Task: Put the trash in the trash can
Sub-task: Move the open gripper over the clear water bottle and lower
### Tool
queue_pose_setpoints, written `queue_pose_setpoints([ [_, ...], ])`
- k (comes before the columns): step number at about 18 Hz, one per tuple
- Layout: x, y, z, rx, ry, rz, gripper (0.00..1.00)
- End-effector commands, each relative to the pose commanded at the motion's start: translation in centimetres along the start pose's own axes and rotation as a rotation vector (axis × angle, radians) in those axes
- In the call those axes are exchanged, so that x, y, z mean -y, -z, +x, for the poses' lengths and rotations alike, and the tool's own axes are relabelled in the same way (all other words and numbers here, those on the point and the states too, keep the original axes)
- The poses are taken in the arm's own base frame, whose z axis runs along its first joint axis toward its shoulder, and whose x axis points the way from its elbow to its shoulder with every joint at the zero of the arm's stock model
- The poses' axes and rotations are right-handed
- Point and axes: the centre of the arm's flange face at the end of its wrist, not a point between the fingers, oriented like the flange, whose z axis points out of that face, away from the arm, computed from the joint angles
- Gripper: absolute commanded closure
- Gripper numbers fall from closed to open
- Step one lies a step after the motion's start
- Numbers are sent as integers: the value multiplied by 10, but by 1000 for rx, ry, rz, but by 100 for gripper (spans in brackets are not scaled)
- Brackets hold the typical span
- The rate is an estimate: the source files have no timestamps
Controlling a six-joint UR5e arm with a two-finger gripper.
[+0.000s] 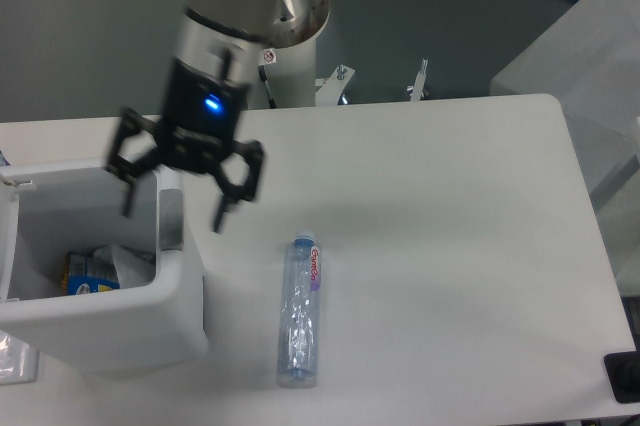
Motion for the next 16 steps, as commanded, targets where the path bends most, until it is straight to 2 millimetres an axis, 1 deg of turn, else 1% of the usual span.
queue_pose_setpoints([
  [2, 7, -3, -34, 38, 46, 0, 0],
  [3, 9, -4, -47, 48, 61, 0, 0],
  [6, 2, -40, -72, 62, 97, -58, 0],
  [8, -4, -68, -94, 103, 115, -104, 0],
  [10, -5, -98, -113, 121, 129, -143, 0],
  [11, -2, -107, -118, 122, 132, -151, 0],
  [13, -2, -120, -123, 120, 135, -164, 0],
  [14, -4, -126, -126, 120, 139, -171, 0],
  [16, -11, -144, -135, 126, 146, -199, 0],
])
